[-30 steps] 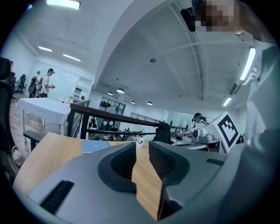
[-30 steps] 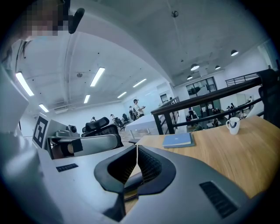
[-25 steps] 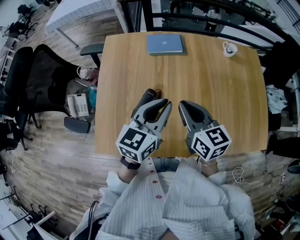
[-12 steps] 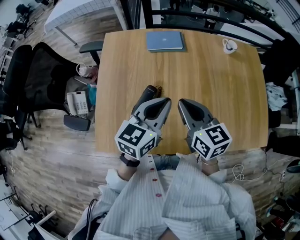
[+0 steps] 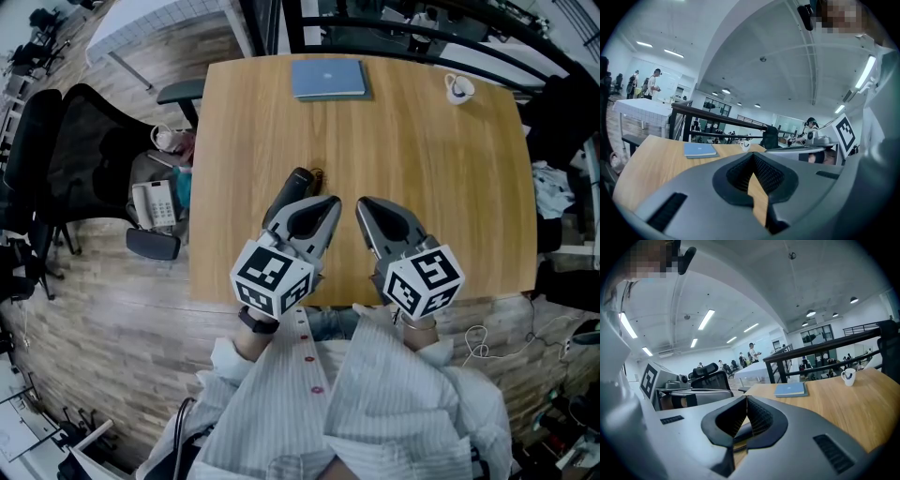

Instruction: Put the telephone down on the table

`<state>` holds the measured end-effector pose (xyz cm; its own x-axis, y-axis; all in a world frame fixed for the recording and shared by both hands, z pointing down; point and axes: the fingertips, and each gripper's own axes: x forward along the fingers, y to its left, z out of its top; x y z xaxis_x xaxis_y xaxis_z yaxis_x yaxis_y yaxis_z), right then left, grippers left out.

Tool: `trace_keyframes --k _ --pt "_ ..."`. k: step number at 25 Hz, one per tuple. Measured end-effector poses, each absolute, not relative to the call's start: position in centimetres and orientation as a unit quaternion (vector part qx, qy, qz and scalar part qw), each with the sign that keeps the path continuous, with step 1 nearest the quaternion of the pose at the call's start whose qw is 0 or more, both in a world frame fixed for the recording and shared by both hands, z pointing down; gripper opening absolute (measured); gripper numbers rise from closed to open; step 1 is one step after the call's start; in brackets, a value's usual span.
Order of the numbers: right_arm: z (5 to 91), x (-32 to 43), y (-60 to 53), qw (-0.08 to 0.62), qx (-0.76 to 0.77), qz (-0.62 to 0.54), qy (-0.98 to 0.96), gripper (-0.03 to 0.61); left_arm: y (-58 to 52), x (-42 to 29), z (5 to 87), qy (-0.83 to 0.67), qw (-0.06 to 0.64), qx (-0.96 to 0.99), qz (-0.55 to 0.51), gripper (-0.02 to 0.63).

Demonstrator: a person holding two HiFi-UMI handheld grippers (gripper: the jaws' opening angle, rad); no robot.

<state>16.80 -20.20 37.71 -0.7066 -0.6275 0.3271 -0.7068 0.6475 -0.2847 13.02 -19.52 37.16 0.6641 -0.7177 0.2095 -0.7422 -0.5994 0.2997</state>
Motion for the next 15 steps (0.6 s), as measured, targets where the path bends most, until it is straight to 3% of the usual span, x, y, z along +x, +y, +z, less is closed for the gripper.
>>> trace_keyframes --k 15 --pt "38.65 16.42 -20.21 0.108 0.355 0.211 -0.904 0.034 -19.74 12.62 37.81 -0.417 0.196 0.887 0.037 0.009"
